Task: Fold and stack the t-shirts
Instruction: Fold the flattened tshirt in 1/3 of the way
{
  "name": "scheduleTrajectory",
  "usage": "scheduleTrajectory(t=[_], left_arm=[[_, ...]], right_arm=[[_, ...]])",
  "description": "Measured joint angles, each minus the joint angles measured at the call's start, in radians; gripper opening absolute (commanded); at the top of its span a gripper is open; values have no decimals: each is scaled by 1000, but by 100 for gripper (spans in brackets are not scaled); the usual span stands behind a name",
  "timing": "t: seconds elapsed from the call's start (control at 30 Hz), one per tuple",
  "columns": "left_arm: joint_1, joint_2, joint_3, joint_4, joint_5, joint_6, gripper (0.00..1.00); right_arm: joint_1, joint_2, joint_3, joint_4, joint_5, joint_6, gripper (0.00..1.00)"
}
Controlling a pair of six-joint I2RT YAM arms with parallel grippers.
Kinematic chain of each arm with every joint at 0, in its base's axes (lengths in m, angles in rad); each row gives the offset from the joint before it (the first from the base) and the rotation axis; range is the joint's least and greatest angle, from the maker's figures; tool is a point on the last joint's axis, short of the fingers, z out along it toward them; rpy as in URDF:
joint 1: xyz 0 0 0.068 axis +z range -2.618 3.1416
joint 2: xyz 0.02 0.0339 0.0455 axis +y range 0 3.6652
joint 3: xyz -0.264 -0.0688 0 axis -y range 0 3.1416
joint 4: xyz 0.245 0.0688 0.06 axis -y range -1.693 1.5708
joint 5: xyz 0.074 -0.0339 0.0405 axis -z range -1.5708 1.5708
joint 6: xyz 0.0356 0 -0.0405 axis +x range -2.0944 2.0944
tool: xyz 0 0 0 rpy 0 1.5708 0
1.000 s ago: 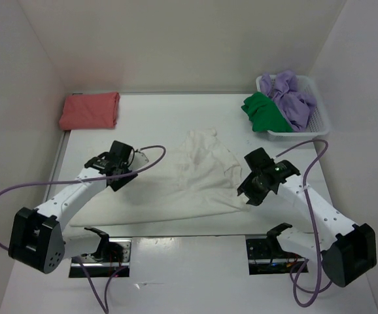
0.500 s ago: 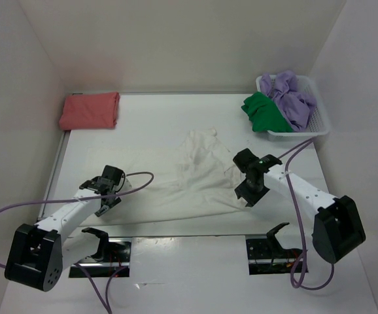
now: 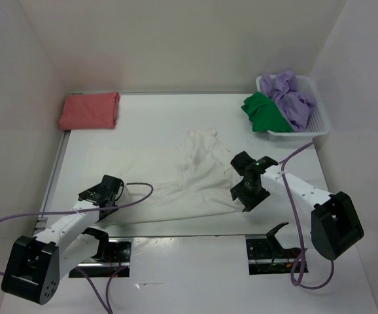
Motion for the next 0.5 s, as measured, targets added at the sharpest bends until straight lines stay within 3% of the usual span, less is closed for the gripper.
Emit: scheduleTrajectory(t=[0.3,0.43,0.47,0.5], left_arm=[[0,-71,-30,13,-1,42,79],[0,-75,-40,18,20,68,56],[0,-77,-47,19,28,79,52],[0,-81,-52,19,34,92,44]], right_arm=[[0,58,-60,34,0,53,62],[-6,189,-37,83,2,31,31],[-7,198,-33,97,-1,28,17],[-8,200,-33,114,-5,26,10]])
